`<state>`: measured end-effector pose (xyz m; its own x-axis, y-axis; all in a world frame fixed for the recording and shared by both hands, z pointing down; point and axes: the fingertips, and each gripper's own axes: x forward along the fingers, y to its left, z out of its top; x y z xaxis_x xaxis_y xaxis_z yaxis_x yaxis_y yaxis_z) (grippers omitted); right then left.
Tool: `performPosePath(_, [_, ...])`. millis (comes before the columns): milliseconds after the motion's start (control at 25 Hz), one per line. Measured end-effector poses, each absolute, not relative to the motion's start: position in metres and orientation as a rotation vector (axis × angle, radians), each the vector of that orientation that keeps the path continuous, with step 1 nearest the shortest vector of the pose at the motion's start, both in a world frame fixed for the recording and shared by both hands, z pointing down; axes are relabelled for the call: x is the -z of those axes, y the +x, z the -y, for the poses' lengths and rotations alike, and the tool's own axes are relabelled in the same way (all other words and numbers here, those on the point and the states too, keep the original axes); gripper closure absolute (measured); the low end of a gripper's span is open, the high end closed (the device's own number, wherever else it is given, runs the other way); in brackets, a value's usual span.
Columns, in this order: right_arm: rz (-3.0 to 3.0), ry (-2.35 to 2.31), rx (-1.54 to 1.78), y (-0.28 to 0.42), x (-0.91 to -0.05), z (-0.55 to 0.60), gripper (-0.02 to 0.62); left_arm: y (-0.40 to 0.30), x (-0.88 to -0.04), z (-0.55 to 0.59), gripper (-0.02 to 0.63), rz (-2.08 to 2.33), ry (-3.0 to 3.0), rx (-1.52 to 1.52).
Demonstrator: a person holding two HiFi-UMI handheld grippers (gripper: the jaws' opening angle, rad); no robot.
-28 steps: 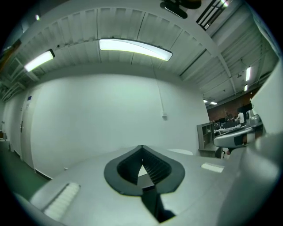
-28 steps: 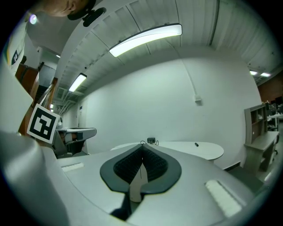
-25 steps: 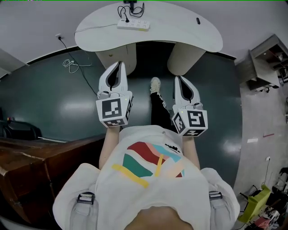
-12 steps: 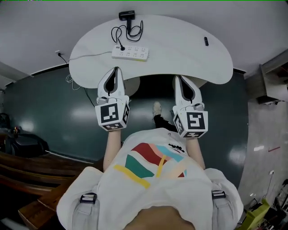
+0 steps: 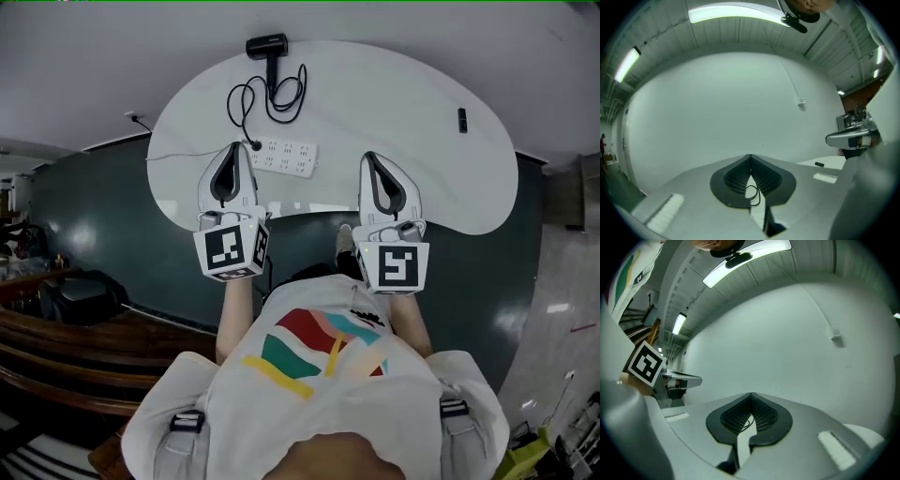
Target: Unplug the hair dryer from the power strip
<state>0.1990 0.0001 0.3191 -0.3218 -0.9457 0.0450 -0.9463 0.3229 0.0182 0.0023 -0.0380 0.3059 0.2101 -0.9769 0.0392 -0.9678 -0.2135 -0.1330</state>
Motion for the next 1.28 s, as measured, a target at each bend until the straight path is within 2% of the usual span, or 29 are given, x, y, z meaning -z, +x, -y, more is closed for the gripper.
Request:
performPosePath(240, [2.587, 1.692, -0.063, 0.179, -0.329, 0.047, 0.584, 0.018, -0.295, 0.078, 0.606, -1.893, -2.337, 0.191])
performPosePath(440, [2.583, 1.672, -0.007, 0.170, -0.321, 0.074, 0.584, 0.008, -0.308, 0.100, 0.606, -1.960, -2.388, 0.114])
performPosePath(800, [2.695, 1.773, 0.007, 0.154, -0.274, 0.105, 0.584, -0.008, -0.284, 0.122, 0.606, -1.943, -2.367, 0.023])
performPosePath(1280, [2.711, 1.753, -0.103, 0.137, -0.279, 0.115, 0.588, -0.032, -0.293, 0.130, 0.606, -1.983, -2.380, -0.007])
